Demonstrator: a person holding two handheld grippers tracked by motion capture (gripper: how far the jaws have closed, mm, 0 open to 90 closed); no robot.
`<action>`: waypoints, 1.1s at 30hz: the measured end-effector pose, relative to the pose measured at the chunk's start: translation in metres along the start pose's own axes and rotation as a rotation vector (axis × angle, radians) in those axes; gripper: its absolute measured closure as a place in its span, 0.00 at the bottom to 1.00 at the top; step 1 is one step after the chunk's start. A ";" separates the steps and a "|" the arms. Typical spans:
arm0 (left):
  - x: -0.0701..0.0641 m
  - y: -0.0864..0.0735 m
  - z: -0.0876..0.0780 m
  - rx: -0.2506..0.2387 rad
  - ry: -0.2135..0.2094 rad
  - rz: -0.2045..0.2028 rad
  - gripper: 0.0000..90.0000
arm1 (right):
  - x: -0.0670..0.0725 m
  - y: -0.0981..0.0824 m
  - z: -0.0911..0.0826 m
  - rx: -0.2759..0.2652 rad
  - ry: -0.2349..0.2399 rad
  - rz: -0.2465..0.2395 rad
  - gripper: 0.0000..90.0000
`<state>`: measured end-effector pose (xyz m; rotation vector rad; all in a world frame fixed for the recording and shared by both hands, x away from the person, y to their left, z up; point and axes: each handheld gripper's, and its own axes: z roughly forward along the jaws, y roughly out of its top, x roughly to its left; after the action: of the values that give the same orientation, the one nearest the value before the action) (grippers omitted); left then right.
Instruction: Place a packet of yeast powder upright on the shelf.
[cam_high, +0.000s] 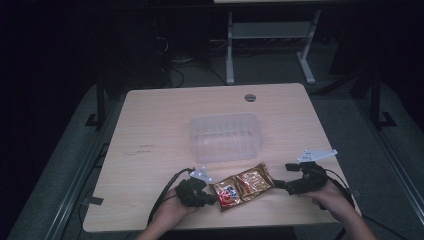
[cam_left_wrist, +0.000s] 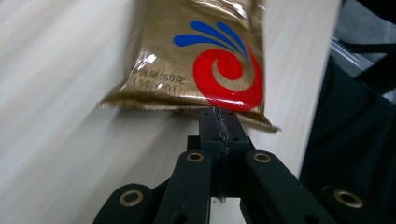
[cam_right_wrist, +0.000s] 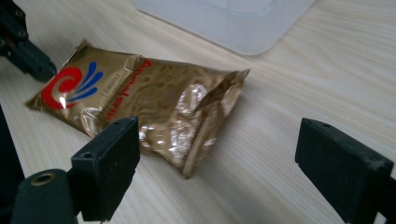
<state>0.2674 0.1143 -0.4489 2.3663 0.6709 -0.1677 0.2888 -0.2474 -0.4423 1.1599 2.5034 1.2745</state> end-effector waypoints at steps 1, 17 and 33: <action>-0.003 0.002 0.003 0.001 -0.013 0.013 1.00 | 0.000 0.000 0.001 0.004 0.002 0.005 0.15; -0.009 0.019 -0.003 -0.077 0.016 0.091 1.00 | -0.014 0.033 0.029 0.004 0.017 0.071 0.25; -0.008 0.015 0.012 -0.021 0.014 0.098 1.00 | -0.016 0.025 0.055 0.111 0.078 0.087 0.36</action>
<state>0.2693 0.0934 -0.4476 2.3762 0.5585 -0.1012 0.3371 -0.2131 -0.4634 1.2803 2.6378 1.2378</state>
